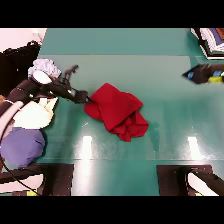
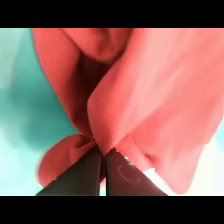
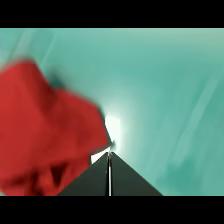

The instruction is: Fold the shirts.

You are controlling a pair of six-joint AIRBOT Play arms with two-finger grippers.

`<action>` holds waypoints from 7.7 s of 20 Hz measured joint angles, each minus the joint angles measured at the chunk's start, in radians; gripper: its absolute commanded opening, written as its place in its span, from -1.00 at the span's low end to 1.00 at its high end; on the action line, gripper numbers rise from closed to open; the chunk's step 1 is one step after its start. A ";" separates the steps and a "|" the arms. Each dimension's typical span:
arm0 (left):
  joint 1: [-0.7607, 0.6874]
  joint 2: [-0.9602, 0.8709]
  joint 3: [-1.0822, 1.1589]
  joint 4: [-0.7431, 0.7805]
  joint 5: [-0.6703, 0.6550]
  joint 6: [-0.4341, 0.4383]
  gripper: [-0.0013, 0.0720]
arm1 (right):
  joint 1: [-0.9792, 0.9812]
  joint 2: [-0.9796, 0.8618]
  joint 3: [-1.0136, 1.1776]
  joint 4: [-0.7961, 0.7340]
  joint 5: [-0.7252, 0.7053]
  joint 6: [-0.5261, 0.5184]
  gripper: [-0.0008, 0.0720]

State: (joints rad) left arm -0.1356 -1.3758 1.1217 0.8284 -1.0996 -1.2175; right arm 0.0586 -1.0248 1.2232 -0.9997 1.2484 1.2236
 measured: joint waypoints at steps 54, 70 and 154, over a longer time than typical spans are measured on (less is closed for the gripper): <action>0.112 0.358 0.327 0.149 -0.212 -0.140 -0.90 | 0.059 -0.322 0.717 -0.289 -0.029 0.111 -0.95; 0.161 -0.093 0.128 0.140 0.248 -0.113 0.35 | 0.156 -0.784 0.734 -0.273 -0.024 0.112 0.26; -0.074 0.012 -0.371 -0.521 0.424 0.142 0.00 | 0.047 -0.202 0.054 -0.117 -0.019 0.121 0.26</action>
State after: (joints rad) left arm -0.2092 -1.3640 0.7509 0.3073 -0.6754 -1.0752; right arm 0.1055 -1.2270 1.2770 -1.1172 1.2297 1.3449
